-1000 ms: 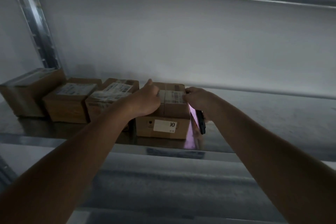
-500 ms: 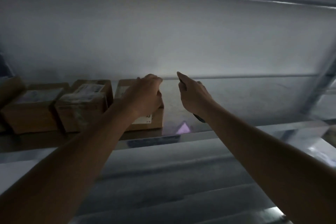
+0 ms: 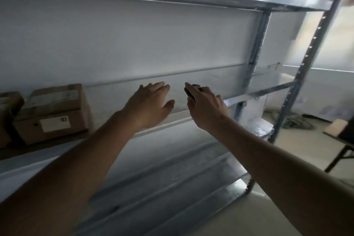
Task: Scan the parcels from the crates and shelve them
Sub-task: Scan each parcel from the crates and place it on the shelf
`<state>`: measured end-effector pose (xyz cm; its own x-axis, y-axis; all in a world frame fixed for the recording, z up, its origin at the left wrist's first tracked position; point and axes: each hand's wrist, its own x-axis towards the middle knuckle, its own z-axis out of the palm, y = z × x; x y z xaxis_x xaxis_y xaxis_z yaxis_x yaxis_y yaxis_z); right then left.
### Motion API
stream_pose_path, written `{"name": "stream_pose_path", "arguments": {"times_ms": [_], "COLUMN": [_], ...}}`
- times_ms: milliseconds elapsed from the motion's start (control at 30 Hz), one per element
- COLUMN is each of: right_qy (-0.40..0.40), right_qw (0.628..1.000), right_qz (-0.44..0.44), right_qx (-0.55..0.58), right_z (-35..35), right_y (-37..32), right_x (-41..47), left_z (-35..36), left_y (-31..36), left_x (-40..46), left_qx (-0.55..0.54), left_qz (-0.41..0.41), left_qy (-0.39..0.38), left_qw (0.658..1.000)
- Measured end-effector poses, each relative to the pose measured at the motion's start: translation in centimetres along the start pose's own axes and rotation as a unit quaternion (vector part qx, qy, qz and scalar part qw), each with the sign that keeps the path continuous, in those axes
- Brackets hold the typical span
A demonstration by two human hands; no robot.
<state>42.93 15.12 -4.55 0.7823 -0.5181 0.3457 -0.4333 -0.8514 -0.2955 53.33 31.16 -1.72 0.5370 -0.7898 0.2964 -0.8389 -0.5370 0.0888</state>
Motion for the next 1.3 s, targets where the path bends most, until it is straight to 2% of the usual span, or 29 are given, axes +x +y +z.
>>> {"name": "stream_pose_path", "arguments": {"times_ms": [300, 600, 800, 1100, 1300], "right_qy": [0.025, 0.04, 0.042, 0.065, 0.075], "right_qw": [0.993, 0.981, 0.956, 0.916, 0.898], "right_qz": [0.07, 0.153, 0.249, 0.364, 0.41], "right_qx": [-0.091, -0.11, -0.147, -0.156, -0.139], "right_z": [-7.3, -11.5, -13.2, -15.3, -16.8], "right_y": [18.7, 34.9, 45.7, 61.3, 70.7], "right_x": [-8.5, -13.7, -13.9, -9.7, -8.1], "left_z": [5.5, 11.0, 16.4, 23.3, 27.0], "left_y": [19.6, 36.3, 46.5, 60.9, 69.7], "left_x": [3.1, 8.9, 15.9, 29.7, 37.2], "left_qx": [-0.036, -0.061, -0.064, -0.105, -0.128], "left_qz": [0.102, 0.204, 0.283, 0.385, 0.437], "left_qy": [-0.011, -0.043, -0.053, -0.084, -0.093], "left_qw": [0.994, 0.976, 0.955, 0.913, 0.885]}}
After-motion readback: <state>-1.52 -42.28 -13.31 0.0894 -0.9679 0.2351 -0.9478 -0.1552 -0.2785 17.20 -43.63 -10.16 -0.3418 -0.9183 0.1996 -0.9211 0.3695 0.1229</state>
